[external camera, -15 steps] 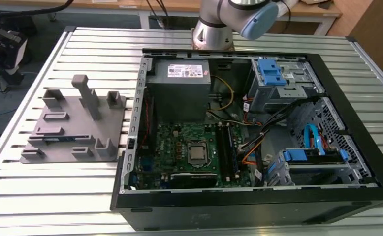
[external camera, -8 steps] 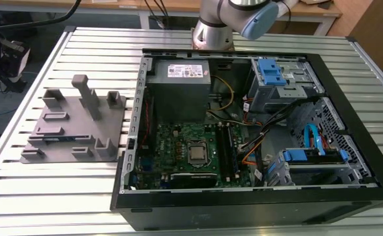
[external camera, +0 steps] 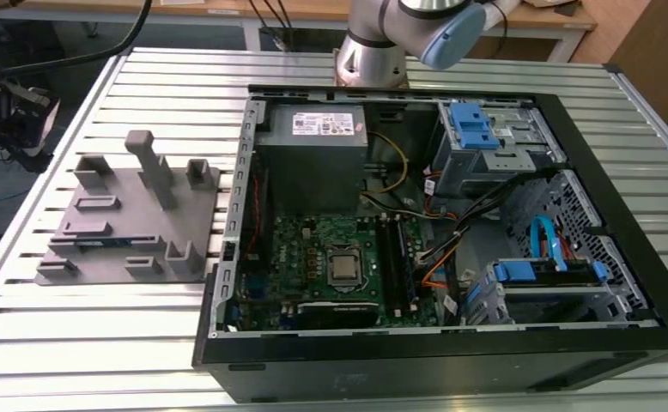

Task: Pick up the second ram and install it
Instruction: 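Reach for the second ram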

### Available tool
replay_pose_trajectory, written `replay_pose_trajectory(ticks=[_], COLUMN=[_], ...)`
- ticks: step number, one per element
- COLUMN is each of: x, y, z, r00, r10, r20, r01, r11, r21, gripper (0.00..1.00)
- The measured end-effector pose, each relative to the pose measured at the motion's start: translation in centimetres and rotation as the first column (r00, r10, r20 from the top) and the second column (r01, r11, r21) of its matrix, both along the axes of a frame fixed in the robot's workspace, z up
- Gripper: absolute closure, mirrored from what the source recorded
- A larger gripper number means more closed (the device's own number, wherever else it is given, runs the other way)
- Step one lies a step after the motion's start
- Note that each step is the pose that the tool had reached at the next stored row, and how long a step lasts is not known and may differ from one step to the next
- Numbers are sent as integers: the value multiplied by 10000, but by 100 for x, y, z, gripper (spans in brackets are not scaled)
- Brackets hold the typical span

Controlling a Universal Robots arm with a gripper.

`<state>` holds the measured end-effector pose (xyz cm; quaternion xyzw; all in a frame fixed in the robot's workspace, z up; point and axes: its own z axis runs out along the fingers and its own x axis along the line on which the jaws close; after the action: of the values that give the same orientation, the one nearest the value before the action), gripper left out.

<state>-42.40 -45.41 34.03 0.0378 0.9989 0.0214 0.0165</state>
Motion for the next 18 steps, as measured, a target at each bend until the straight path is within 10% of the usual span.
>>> replay_pose_trajectory(ticks=[18], x=[0], y=[-58], z=[-327], r00=[10000], r10=[1], r20=[-2], r01=[-1], r11=[10000], r21=[-10], gripper=[89])
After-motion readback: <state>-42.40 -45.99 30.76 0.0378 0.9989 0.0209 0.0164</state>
